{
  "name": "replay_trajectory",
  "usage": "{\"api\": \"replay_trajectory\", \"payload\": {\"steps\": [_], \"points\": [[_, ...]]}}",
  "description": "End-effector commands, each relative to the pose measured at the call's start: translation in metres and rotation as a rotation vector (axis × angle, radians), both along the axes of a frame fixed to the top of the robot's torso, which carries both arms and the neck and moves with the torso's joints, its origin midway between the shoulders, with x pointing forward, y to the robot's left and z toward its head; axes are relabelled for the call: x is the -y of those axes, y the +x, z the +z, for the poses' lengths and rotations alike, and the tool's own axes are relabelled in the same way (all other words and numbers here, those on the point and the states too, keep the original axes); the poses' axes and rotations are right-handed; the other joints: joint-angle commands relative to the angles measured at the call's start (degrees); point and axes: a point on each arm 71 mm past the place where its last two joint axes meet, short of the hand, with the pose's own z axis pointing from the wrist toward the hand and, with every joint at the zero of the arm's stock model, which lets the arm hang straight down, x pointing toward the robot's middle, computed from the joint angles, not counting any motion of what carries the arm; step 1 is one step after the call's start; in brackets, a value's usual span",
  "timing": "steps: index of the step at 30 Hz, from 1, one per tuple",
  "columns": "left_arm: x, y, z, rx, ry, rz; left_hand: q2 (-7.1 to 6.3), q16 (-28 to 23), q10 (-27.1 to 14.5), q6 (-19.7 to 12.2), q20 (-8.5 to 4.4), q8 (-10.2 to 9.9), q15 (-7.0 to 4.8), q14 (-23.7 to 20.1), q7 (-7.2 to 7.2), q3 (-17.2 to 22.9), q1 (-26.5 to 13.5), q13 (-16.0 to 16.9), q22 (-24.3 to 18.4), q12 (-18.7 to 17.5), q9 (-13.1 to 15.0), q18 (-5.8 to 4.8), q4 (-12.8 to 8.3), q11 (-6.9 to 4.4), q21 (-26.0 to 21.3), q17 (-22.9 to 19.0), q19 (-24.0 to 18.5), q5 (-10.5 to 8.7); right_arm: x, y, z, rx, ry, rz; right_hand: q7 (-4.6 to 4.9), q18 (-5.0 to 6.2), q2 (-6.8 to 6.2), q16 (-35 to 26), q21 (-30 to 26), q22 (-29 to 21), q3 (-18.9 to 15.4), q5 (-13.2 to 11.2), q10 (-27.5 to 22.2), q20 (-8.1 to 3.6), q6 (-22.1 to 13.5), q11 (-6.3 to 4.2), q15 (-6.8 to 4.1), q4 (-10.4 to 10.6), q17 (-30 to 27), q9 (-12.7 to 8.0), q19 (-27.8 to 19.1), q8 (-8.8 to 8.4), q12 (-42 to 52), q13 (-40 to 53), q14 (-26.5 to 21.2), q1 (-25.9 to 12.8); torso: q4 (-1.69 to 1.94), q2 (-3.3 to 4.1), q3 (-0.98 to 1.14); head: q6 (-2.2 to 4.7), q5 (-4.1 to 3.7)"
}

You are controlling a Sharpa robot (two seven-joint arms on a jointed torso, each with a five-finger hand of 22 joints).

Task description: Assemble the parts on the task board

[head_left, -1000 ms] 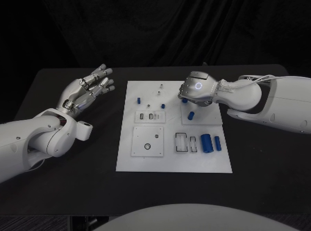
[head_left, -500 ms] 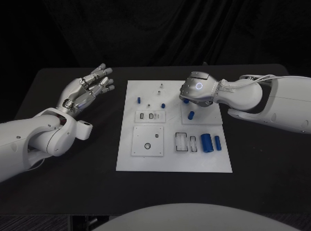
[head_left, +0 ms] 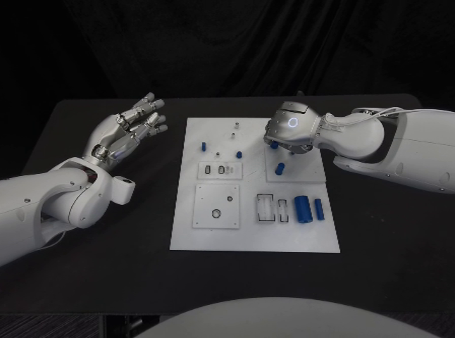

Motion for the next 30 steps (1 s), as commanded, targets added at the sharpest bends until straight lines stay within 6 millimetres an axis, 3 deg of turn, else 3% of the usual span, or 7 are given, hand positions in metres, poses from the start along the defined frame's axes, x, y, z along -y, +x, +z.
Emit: {"api": "replay_trajectory", "payload": {"steps": [1, 30], "points": [[0.002, -0.001, 0.005, 0.058, -0.018, -0.025, 0.14, 0.2, -0.1, 0.4, -0.08, 0.3, -0.04, 0.3, -0.14, 0.0, -0.5, 0.1, 0.0, 0.3, 0.1, -0.47, 0.0, 0.40, 0.0, 0.1, 0.4, 0.27, 0.004, 0.004, -0.001, -0.004, 0.016, -0.044, 0.59, -0.05, 0.27, 0.0, -0.4, -0.1, -0.1, 0.0, 0.1, 0.13, 0.9, 0.27, 0.05, 0.3, -0.1, 1.7, -0.2, 0.40, 0.4, 0.1, -0.5, -0.3, 0.07, 0.03, -0.02, 0.04, -0.11], [0.006, 0.002, 0.003, 0.051, -0.016, -0.032, 0.17, 0.2, -0.1, 0.2, -0.08, 0.2, -0.01, 0.2, -0.04, 0.0, -0.4, 0.1, 0.0, 0.2, 0.0, -0.50, -0.1, 0.50, 0.0, 0.0, 0.3, 0.42, -0.006, 0.029, 0.001, 0.023, 0.011, -0.093, 0.66, -0.09, 0.35, 0.1, -0.4, 0.3, -0.1, 0.0, -0.4, 0.17, -0.5, 0.61, 0.05, 0.3, 0.0, 2.2, 0.0, -0.09, 0.5, 0.4, -0.4, -0.5, 0.08, 0.06, -0.05, -0.15, -0.36]]}}
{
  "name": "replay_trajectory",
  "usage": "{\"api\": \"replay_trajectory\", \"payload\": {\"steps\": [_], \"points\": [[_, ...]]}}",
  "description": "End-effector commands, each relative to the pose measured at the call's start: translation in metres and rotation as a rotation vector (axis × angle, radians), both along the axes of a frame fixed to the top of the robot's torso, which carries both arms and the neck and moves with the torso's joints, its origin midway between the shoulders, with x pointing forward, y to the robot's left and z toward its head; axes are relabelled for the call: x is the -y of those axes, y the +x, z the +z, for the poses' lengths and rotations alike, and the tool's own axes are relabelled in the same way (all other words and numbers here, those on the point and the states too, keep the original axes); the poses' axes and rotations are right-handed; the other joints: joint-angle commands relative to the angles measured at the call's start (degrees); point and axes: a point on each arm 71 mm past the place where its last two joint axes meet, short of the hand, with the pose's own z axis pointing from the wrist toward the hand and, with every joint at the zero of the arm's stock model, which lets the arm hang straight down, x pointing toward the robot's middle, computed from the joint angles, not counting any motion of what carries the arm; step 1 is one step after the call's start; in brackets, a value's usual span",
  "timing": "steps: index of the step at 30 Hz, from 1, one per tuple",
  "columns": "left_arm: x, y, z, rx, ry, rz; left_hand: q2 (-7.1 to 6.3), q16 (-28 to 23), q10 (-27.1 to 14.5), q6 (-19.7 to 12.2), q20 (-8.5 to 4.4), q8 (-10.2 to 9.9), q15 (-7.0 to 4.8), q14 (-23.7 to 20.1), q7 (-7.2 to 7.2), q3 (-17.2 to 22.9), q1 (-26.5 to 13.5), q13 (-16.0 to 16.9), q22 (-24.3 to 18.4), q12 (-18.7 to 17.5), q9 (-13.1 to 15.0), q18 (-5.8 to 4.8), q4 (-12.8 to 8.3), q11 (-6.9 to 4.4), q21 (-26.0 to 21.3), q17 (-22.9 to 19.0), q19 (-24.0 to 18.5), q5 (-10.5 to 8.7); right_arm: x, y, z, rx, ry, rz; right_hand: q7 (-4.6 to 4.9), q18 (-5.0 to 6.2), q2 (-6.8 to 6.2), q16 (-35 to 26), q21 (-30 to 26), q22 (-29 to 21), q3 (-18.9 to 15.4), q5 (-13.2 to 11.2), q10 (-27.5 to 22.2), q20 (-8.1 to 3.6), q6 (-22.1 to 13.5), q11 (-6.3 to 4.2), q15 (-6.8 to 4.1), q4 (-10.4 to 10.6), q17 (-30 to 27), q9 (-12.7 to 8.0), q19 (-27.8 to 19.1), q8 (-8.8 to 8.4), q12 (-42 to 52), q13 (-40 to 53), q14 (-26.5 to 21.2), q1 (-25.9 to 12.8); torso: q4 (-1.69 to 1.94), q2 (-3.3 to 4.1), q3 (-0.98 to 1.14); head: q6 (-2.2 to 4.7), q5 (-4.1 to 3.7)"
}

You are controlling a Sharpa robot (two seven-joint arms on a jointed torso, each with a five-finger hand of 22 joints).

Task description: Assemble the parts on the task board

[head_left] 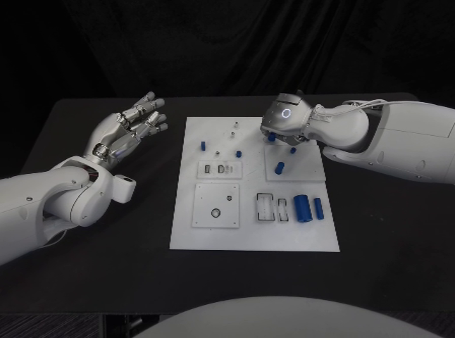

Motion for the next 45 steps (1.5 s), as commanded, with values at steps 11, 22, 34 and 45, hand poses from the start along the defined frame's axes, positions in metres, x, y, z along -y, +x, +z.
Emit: {"api": "replay_trajectory", "payload": {"steps": [11, 22, 34, 45], "points": [[0.003, 0.000, 0.004, 0.049, -0.018, -0.032, 0.20, 0.3, 0.1, 0.2, -0.08, 0.2, 0.01, 0.3, 0.01, 0.1, -0.4, 0.1, 0.0, 0.2, 0.0, -0.51, -0.1, 0.34, 0.0, 0.1, 0.4, 0.28, -0.004, 0.003, 0.003, 0.024, 0.012, -0.019, -2.48, 0.01, -0.95, -0.1, -1.4, 0.4, 1.1, 0.2, -2.4, 0.27, -10.3, 0.47, 0.06, 0.9, -0.8, -1.1, -0.1, -6.85, 0.3, 1.1, -0.9, -1.2, -0.06, -0.03, 0.01, -0.08, -0.02], [0.003, 0.000, 0.004, 0.047, -0.017, -0.031, 0.22, 0.3, 0.1, 0.4, -0.08, 0.2, 0.02, 0.3, 0.06, 0.1, -0.3, 0.1, 0.0, 0.2, 0.1, -0.52, -0.1, 0.37, 0.0, 0.1, 0.4, 0.38, -0.002, 0.003, 0.002, 0.015, 0.016, -0.025, -3.35, 0.01, -1.30, 0.1, -1.6, 0.7, 1.4, 0.1, -3.2, 0.28, -12.8, 0.45, 0.06, 1.0, -0.8, -2.9, 0.0, -7.53, 0.3, 1.4, -0.9, -1.3, -0.08, -0.01, 0.02, -0.10, 0.03], [0.002, 0.000, 0.004, 0.048, -0.016, -0.028, 0.23, 0.3, 0.1, 0.5, -0.08, 0.3, 0.03, 0.3, 0.17, 0.2, -0.2, 0.1, 0.0, 0.2, 0.1, -0.52, -0.1, 0.40, 0.0, 0.1, 0.4, 0.45, 0.003, 0.001, 0.011, 0.043, 0.067, -0.018, -3.57, 0.00, -1.02, 0.1, -1.7, 0.9, 2.0, 0.2, -3.2, 0.28, -12.6, 0.20, 0.07, 0.6, -0.8, -3.4, 0.1, -7.24, 0.4, 1.6, -0.9, -0.5, -0.11, -0.03, 0.03, 0.05, 0.30], [0.001, -0.001, 0.004, 0.045, -0.015, -0.027, 0.23, 0.3, 0.1, 0.4, -0.08, 0.3, 0.04, 0.3, 0.22, 0.2, -0.2, 0.1, 0.0, 0.2, 0.1, -0.53, -0.1, 0.43, 0.0, 0.1, 0.4, 0.52, 0.023, -0.001, 0.057, -0.021, 0.270, -0.071, -3.55, -0.42, -0.42, 1.3, 0.0, 2.5, 3.5, 0.2, -2.9, 0.24, -12.0, -0.11, 0.09, 0.0, 0.7, -4.1, 1.5, -7.02, 0.6, 1.8, 0.0, 0.8, -0.10, -0.01, 0.05, 0.17, 0.13]]}}
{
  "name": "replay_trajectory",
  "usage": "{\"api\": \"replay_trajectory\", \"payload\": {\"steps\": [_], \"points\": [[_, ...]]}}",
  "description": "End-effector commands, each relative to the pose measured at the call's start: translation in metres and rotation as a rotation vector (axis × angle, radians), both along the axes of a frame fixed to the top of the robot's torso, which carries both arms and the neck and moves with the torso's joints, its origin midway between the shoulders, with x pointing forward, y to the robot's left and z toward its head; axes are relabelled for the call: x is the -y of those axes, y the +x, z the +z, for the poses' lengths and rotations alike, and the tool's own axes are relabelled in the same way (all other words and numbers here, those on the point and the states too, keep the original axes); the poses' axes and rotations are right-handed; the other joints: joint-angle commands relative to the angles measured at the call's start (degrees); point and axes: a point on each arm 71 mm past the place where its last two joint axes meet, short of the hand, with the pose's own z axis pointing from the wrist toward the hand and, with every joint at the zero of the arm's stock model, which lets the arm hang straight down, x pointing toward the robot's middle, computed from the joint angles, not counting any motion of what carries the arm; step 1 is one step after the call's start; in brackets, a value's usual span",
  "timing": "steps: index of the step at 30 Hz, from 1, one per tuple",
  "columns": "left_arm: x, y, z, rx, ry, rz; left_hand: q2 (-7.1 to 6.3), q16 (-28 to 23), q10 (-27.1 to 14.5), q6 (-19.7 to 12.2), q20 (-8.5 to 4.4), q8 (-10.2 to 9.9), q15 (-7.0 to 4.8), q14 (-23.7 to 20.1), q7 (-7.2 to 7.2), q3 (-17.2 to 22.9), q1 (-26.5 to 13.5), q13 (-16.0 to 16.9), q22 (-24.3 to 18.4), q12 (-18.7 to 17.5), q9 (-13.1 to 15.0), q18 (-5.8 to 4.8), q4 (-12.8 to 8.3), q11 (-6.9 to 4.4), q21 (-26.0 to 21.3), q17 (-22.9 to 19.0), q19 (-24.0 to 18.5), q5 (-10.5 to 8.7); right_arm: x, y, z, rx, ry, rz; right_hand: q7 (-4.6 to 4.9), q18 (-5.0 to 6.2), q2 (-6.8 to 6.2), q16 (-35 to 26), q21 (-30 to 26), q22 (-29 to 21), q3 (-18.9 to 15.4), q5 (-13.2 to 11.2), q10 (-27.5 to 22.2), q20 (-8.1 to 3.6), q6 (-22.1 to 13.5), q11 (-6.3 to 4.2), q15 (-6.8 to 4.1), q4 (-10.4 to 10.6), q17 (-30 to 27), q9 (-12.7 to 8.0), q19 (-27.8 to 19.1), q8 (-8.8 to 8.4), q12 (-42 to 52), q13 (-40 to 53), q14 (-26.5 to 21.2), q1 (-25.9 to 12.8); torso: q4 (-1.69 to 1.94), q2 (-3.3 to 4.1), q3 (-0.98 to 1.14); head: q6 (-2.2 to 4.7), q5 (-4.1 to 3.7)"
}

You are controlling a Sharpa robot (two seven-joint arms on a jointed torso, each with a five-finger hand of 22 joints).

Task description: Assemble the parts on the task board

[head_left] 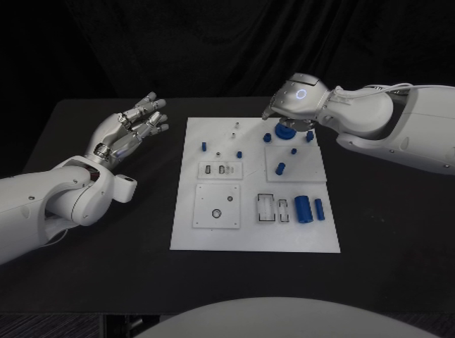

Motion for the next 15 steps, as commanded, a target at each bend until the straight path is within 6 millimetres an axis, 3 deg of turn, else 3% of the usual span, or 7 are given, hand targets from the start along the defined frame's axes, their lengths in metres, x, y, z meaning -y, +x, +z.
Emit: {"api": "replay_trajectory", "payload": {"steps": [1, 4, 8, 10, 11, 15], "points": [[0.002, -0.002, 0.004, 0.046, -0.017, -0.028, 0.23, 0.3, 0.1, 0.2, -0.08, 0.3, 0.04, 0.3, 0.01, 0.2, -0.2, 0.1, 0.0, 0.2, 0.1, -0.53, -0.1, 0.44, 0.0, 0.1, 0.4, 0.30, 0.007, 0.001, 0.016, -0.070, 0.177, -0.045, -0.10, -0.47, 0.24, 0.7, 0.6, 0.5, 0.4, 0.2, -0.1, -0.05, 0.1, -0.26, -0.12, 0.2, 0.8, -0.2, 0.6, 0.22, 0.4, 0.1, 0.9, 0.3, 0.03, 0.02, 0.00, 0.07, -0.26], [0.002, -0.002, 0.004, 0.046, -0.017, -0.028, 0.22, 0.3, 0.1, 0.1, -0.08, 0.2, 0.04, 0.2, 0.04, 0.2, -0.1, 0.1, 0.0, 0.2, 0.0, -0.53, -0.1, 0.45, 0.0, 0.1, 0.3, 0.32, 0.015, 0.001, 0.025, -0.148, 0.279, -0.091, 0.03, -0.47, 0.15, 1.0, 0.7, 0.6, 0.7, 0.1, -0.5, -0.09, -0.3, 0.05, -0.32, 0.5, 1.1, -0.7, 0.7, 0.00, 0.2, 0.0, 1.2, 0.2, 0.00, -0.01, 0.00, 0.05, -0.28], [0.003, -0.002, 0.004, 0.045, -0.018, -0.030, 0.22, 0.3, 0.1, 0.1, -0.08, 0.2, 0.04, 0.2, 0.04, 0.2, -0.1, 0.1, 0.0, 0.2, 0.0, -0.53, -0.1, 0.45, 0.0, 0.1, 0.3, 0.32, 0.026, 0.006, 0.026, -0.298, 0.401, -0.175, 1.09, -0.55, -0.03, 1.7, 1.3, 1.5, 0.7, 0.1, -2.6, -0.30, -0.1, 1.85, -0.68, 1.3, 2.0, -1.9, 1.5, 0.20, -1.2, -0.7, 1.8, 0.4, -0.02, -0.01, 0.00, 0.03, -0.22], [0.003, -0.002, 0.004, 0.045, -0.018, -0.032, 0.22, 0.3, 0.1, 0.1, -0.08, 0.2, 0.04, 0.2, 0.04, 0.2, -0.1, 0.1, 0.0, 0.2, 0.0, -0.53, -0.1, 0.45, 0.0, 0.1, 0.3, 0.32, 0.030, 0.009, 0.025, -0.365, 0.444, -0.212, 1.91, -0.31, -0.03, 2.4, 0.4, 1.0, 0.3, 0.0, -3.1, -0.50, -0.2, 2.66, -0.35, 1.7, 2.9, -2.4, 1.0, 0.14, -1.7, -1.0, 2.3, 0.6, -0.03, -0.01, -0.01, 0.06, -0.16], [0.003, -0.002, 0.004, 0.045, -0.018, -0.032, 0.22, 0.3, 0.1, 0.1, -0.08, 0.2, 0.04, 0.2, 0.04, 0.2, -0.1, 0.1, 0.0, 0.2, 0.0, -0.53, -0.1, 0.45, 0.0, 0.1, 0.3, 0.32, 0.031, 0.010, 0.024, -0.396, 0.462, -0.228, 3.14, -0.33, 0.04, 2.9, 0.6, 1.3, -0.2, 0.0, -3.7, -0.84, -0.8, 3.07, -0.17, 2.0, 3.5, -3.2, 1.3, 0.00, -2.3, -1.4, 2.8, 0.9, -0.02, -0.04, -0.05, 0.07, -0.16], [0.003, -0.001, 0.004, 0.044, -0.019, -0.034, 0.22, 0.3, 0.1, 0.2, -0.08, 0.2, 0.04, 0.2, 0.08, 0.2, -0.1, 0.1, 0.0, 0.2, 0.1, -0.53, -0.1, 0.46, 0.0, 0.1, 0.4, 0.34, 0.034, 0.015, 0.016, -0.496, 0.502, -0.274, 4.49, -0.50, 0.24, 4.1, 1.1, 2.0, -1.2, 0.0, -4.4, -0.90, -1.3, 3.96, 0.03, 2.4, 5.1, -4.2, 2.0, 0.01, -3.0, -1.9, 3.6, 1.4, -0.06, 0.01, -0.07, 0.28, -0.03]]}}
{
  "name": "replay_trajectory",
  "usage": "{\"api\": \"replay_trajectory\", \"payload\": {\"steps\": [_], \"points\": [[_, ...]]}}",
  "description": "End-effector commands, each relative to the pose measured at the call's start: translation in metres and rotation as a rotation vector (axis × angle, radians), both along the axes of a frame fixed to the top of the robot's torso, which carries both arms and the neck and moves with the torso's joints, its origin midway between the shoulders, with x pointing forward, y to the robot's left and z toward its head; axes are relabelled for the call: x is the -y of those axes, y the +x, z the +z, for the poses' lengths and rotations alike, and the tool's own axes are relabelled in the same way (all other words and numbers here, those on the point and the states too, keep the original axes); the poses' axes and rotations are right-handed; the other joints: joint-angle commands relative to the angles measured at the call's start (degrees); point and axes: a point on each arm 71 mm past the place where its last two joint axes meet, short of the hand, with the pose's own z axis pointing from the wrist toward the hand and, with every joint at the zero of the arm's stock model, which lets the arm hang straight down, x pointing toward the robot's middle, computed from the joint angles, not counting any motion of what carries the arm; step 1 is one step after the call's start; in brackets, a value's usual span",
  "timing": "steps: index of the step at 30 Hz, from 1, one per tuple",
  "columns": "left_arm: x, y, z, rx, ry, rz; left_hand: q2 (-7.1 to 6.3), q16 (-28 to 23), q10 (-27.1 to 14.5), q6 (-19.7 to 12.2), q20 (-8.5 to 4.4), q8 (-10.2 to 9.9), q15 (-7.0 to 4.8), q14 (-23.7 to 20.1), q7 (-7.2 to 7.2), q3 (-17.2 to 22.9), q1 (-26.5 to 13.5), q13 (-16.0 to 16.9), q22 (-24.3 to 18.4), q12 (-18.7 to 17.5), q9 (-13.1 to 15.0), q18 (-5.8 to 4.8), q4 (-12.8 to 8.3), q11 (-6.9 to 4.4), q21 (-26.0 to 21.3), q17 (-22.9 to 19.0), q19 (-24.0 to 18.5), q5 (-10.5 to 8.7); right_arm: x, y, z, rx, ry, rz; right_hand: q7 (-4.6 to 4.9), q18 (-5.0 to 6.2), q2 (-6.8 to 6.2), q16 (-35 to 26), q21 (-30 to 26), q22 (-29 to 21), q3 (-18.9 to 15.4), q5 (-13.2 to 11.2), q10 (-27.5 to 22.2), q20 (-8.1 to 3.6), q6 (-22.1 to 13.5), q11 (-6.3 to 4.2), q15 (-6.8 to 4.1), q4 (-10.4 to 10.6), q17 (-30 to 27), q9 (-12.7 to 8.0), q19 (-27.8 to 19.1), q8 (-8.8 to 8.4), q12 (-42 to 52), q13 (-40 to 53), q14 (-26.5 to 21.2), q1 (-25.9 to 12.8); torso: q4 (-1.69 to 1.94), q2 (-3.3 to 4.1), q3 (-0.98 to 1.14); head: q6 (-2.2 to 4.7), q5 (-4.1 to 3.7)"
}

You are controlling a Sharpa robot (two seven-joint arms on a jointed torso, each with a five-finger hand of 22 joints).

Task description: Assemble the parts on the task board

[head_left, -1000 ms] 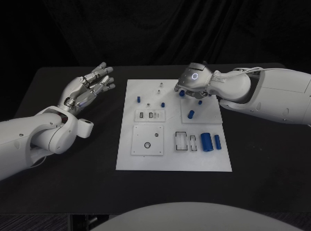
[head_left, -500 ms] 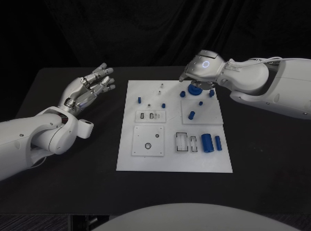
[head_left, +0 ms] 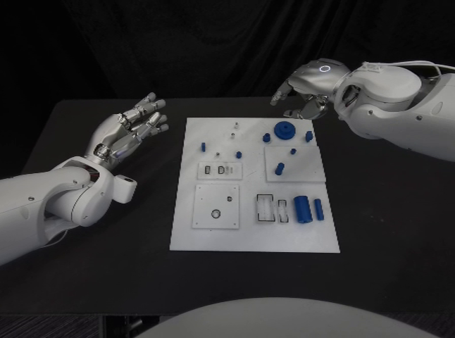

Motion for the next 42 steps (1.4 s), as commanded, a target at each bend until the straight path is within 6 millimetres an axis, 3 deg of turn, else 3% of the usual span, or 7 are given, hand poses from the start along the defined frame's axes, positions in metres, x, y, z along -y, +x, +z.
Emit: {"api": "replay_trajectory", "payload": {"steps": [1, 8, 14, 32, 35, 36, 42], "points": [[0.003, -0.001, 0.004, 0.044, -0.018, -0.032, 0.22, 0.3, 0.0, 0.2, -0.08, 0.2, 0.04, 0.2, 0.08, 0.2, -0.1, 0.1, 0.0, 0.2, 0.1, -0.53, -0.1, 0.46, 0.0, 0.1, 0.4, 0.34, 0.002, 0.004, -0.012, -0.213, 0.123, -0.058, 1.85, -0.78, 0.13, 4.2, 2.0, 2.0, -1.1, 0.0, 1.3, -0.24, 0.9, 0.64, -0.24, 0.3, 5.8, -0.8, 1.8, 0.33, 0.0, -0.4, 3.2, 1.0, -0.12, -0.01, -0.06, 0.23, 0.18], [0.004, -0.001, 0.004, 0.042, -0.019, -0.037, 0.23, 0.3, 0.0, 0.2, -0.08, 0.2, 0.03, 0.2, 0.12, 0.2, -0.1, 0.0, 0.0, 0.2, 0.1, -0.54, -0.1, 0.46, -0.1, 0.0, 0.3, 0.35, -0.009, 0.005, -0.029, -0.249, 0.069, -0.039, 2.98, -1.33, 0.01, 11.5, 4.8, 4.2, -2.5, 0.1, 7.1, -1.07, 3.5, 0.40, -1.19, 1.7, 16.5, -2.2, 4.6, 0.72, 1.0, -1.2, 7.6, 1.6, 0.22, 0.10, 0.02, 0.61, -0.28], [0.004, -0.001, 0.003, 0.041, -0.020, -0.040, 0.24, 0.3, 0.0, 0.4, -0.08, 0.3, 0.03, 0.2, 0.15, 0.2, -0.1, 0.1, 0.0, 0.2, 0.1, -0.54, -0.1, 0.48, 0.0, 0.1, 0.4, 0.37, -0.020, 0.005, -0.040, -0.229, -0.012, 0.004, 2.80, -1.51, -0.92, 9.1, 5.9, 5.0, -2.6, 0.1, 9.0, -2.02, 5.1, -0.67, -2.15, 2.7, 12.2, -2.6, 6.0, 0.92, 0.6, -1.9, 7.6, 1.4, 0.17, 0.12, 0.06, 0.67, -0.02], [0.005, 0.001, 0.003, 0.037, -0.021, -0.046, 0.31, 0.4, 0.3, 0.7, -0.08, 0.3, 0.03, 0.2, 0.48, 0.4, 0.1, 0.1, 0.0, 0.3, 0.1, -0.56, -0.1, 0.80, -0.1, 0.0, 0.3, 0.44, -0.030, 0.005, -0.045, -0.188, -0.067, 0.034, 3.28, -1.43, -0.81, 9.7, 5.1, 4.9, -2.3, 0.1, 5.8, -2.06, 4.2, -0.54, -2.07, 1.8, 13.6, -3.4, 5.6, 0.24, -0.8, -3.1, 7.8, 3.8, 0.20, 0.14, -0.05, 0.22, -0.28], [0.006, 0.001, 0.002, 0.035, -0.021, -0.047, 0.33, 0.4, 0.4, 0.9, -0.08, 0.4, 0.04, 0.2, 0.57, 0.4, 0.2, 0.1, 0.0, 0.3, 0.1, -0.56, -0.1, 0.89, -0.1, 0.0, 0.3, 0.46, -0.031, 0.006, -0.045, -0.176, -0.070, 0.032, 3.01, -1.38, -0.76, 9.4, 4.8, 4.8, -2.3, 0.1, 4.8, -1.98, 3.6, -0.42, -1.96, 1.6, 13.2, -3.7, 5.4, 0.01, -0.7, -3.4, 7.6, 4.0, 0.19, 0.11, -0.04, 0.23, -0.25], [0.006, 0.001, 0.002, 0.035, -0.020, -0.048, 0.33, 0.4, 0.4, 0.9, -0.08, 0.4, 0.04, 0.2, 0.57, 0.4, 0.2, 0.1, 0.0, 0.3, 0.1, -0.56, -0.1, 0.89, -0.1, 0.0, 0.3, 0.46, -0.031, 0.006, -0.045, -0.175, -0.070, 0.032, 1.38, -1.28, -0.63, 9.1, 4.3, 4.5, -2.4, 0.0, 3.4, -1.90, 2.6, -0.52, -2.00, 1.4, 12.7, -4.0, 5.2, -0.08, -0.7, -3.7, 7.4, 4.2, 0.14, 0.09, -0.02, 0.18, -0.22], [0.006, 0.002, 0.002, 0.033, -0.020, -0.050, 0.34, 0.4, 0.4, 1.2, -0.08, 0.4, 0.05, 0.2, 0.68, 0.4, 0.2, 0.1, 0.0, 0.3, 0.2, -0.57, -0.1, 1.00, -0.1, 0.0, 0.4, 0.47, -0.034, 0.006, -0.047, -0.171, -0.072, 0.033, 0.40, -1.24, -0.33, 9.0, 4.1, 4.5, -2.5, 0.1, 3.0, -1.91, 1.5, -0.49, -1.94, 1.2, 12.6, -4.5, 5.1, -0.15, -0.5, -3.9, 7.3, 4.4, 0.23, 0.11, -0.03, 0.10, -0.34]]}}
